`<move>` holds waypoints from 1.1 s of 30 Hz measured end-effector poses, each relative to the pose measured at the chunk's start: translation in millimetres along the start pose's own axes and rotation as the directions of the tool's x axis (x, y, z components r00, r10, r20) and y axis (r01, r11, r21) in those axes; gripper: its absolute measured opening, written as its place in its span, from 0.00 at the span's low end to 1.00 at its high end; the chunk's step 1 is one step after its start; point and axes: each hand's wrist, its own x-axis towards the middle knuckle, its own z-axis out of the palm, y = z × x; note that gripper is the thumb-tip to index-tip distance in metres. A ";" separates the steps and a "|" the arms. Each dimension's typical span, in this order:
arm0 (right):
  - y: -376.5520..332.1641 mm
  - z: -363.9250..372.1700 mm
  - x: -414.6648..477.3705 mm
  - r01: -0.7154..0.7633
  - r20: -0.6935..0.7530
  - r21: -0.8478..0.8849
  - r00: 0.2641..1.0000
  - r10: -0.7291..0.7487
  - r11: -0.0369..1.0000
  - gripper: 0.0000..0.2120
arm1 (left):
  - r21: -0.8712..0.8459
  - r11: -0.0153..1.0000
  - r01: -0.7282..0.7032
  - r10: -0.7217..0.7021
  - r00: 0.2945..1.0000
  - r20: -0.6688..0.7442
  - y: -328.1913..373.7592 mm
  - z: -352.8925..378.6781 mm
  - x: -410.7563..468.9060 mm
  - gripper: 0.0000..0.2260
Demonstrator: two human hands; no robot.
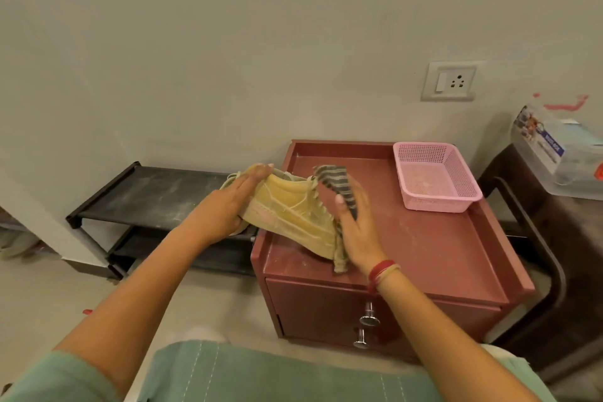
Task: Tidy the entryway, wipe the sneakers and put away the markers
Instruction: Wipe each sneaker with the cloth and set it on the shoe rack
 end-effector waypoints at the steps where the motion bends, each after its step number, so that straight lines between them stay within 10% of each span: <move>1: 1.6 6.0 -2.9 0.014 0.082 -0.028 0.997 -0.012 1.000 0.26 | -0.057 0.998 0.021 -0.024 0.999 -0.044 3.2 2.3 -1.4 0.44; 7: -4.8 14.2 -12.6 0.106 0.219 -0.137 0.973 -0.074 0.985 0.18 | -0.380 0.839 0.391 -0.453 0.887 -0.087 10.1 19.2 -10.7 0.21; 12: -4.4 13.5 -27.4 0.263 0.317 -0.298 0.934 -0.165 0.918 0.25 | -0.814 -0.038 0.580 -0.571 0.656 0.494 5.9 -0.5 -10.6 0.17; 15: 0.1 10.6 -31.2 0.384 0.406 -0.396 0.888 -0.217 0.834 0.26 | -0.766 -0.248 0.593 -0.477 0.614 0.629 10.8 -14.1 -6.9 0.14; 18: -3.5 10.5 -27.4 0.244 0.398 -0.246 0.908 -0.132 0.938 0.23 | -0.797 -0.064 0.600 -0.595 0.618 0.513 26.9 2.6 3.5 0.16; 21: -13.8 -6.5 -4.9 -0.230 0.052 0.244 0.973 0.224 0.942 0.19 | -0.897 0.085 0.434 -0.633 0.719 0.288 25.6 24.2 7.0 0.23; 23: -17.4 -32.6 11.8 -0.242 -0.180 0.379 0.927 0.328 0.893 0.20 | -0.935 0.220 0.278 -0.505 0.852 0.135 16.3 31.5 0.0 0.31; 29: -26.0 -53.8 17.2 -0.141 -0.217 0.131 0.962 0.167 0.981 0.12 | -0.636 0.769 0.063 -0.175 0.978 -0.115 10.5 55.8 -27.0 0.46; 33: -21.2 -3.3 -4.9 -0.020 0.040 -0.234 0.999 0.030 0.972 0.12 | -0.445 0.896 0.012 -0.115 0.972 -0.204 15.6 78.9 -32.2 0.46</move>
